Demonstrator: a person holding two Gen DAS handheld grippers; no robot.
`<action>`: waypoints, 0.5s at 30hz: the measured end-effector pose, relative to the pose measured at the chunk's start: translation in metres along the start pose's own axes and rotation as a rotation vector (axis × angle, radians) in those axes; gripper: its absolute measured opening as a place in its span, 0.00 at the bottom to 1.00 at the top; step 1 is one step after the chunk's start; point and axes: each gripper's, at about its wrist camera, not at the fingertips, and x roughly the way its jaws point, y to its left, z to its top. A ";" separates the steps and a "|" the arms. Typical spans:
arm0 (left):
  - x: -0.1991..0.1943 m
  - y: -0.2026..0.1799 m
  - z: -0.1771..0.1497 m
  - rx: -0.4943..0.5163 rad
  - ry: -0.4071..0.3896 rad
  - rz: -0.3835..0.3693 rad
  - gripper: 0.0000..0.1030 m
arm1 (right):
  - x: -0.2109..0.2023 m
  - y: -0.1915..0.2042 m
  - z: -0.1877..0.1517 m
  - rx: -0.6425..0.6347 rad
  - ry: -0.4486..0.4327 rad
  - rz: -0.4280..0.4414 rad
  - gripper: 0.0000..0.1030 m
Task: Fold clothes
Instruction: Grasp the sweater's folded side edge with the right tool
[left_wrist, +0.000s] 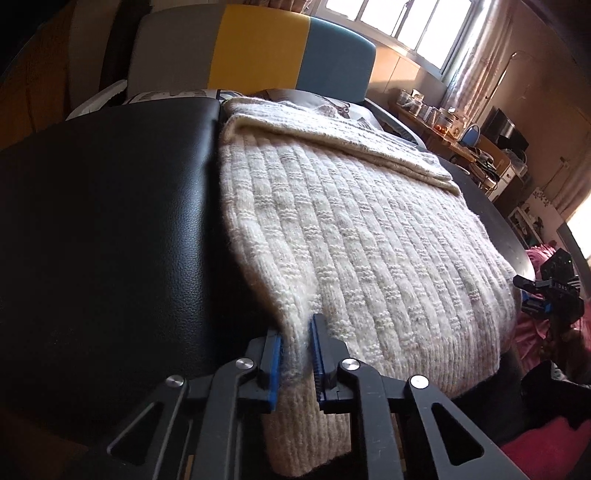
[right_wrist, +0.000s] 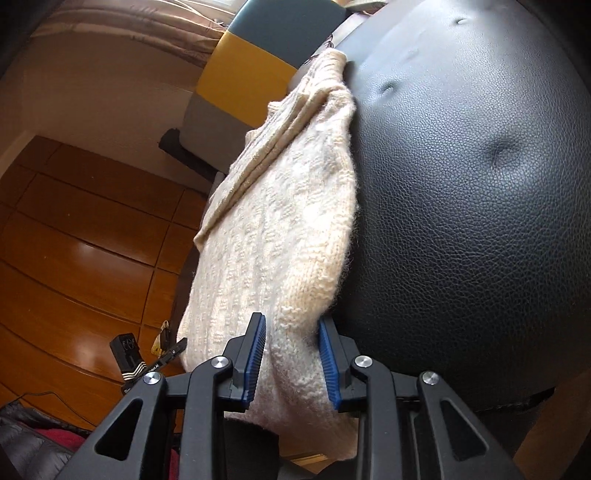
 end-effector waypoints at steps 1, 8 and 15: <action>0.002 -0.003 0.001 0.014 0.002 0.016 0.15 | 0.000 -0.002 0.000 0.017 -0.001 0.008 0.28; 0.005 0.007 0.003 -0.096 -0.012 -0.024 0.31 | -0.001 -0.010 0.002 0.040 0.021 0.006 0.15; 0.006 0.004 0.005 -0.130 -0.003 0.018 0.26 | 0.004 0.020 -0.001 -0.129 0.037 -0.162 0.18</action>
